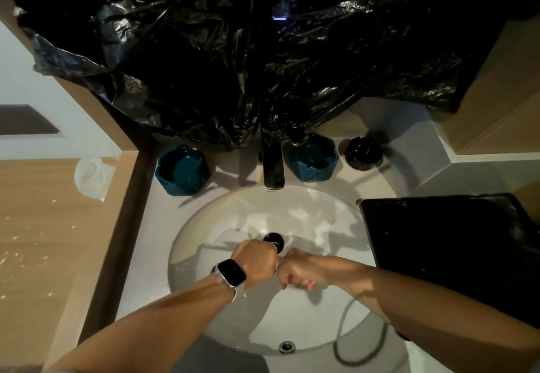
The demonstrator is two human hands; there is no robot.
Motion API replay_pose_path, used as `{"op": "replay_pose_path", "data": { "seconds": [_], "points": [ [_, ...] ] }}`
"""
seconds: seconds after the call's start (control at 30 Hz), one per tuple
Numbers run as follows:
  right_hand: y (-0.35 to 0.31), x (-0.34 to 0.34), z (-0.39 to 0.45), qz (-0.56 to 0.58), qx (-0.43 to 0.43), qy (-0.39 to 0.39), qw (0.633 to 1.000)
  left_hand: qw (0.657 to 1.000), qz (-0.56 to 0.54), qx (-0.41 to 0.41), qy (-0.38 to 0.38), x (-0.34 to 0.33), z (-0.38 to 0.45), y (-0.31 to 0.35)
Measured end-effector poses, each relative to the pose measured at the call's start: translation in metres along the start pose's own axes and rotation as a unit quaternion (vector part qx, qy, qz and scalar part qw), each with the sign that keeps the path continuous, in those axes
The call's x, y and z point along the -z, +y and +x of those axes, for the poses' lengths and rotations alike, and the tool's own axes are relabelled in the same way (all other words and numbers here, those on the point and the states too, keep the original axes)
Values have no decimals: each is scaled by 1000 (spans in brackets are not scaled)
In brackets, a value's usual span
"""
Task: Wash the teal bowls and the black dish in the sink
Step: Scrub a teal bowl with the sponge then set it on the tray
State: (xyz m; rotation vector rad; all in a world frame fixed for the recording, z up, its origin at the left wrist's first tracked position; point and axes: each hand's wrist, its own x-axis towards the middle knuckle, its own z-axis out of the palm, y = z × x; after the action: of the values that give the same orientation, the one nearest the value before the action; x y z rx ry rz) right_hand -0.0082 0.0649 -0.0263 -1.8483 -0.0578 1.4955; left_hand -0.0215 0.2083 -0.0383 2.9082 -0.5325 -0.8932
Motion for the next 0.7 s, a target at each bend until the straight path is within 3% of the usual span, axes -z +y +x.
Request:
{"op": "replay_pose_path", "data": {
  "seconds": [0.17,0.27,0.33,0.43,0.53,0.7],
  "points": [
    [0,-1,14,-15,-45,27,999,1000,-3,10,-18,1,2,-1],
    [2,2,12,-92,-6,92,991,999,-34,1,-4,9,-3,-4],
    [5,3,4,-144,41,135,979,991,-132,-29,9,14,-11,-7],
    [12,1,-23,-159,88,184,966,938,-337,-71,48,10,-29,-14],
    [18,-8,-55,-9,139,186,973,852,-514,-60,83,4,-48,-10],
    [33,-25,-70,49,228,292,927,741,-665,-4,98,8,-75,6]
  ]
}}
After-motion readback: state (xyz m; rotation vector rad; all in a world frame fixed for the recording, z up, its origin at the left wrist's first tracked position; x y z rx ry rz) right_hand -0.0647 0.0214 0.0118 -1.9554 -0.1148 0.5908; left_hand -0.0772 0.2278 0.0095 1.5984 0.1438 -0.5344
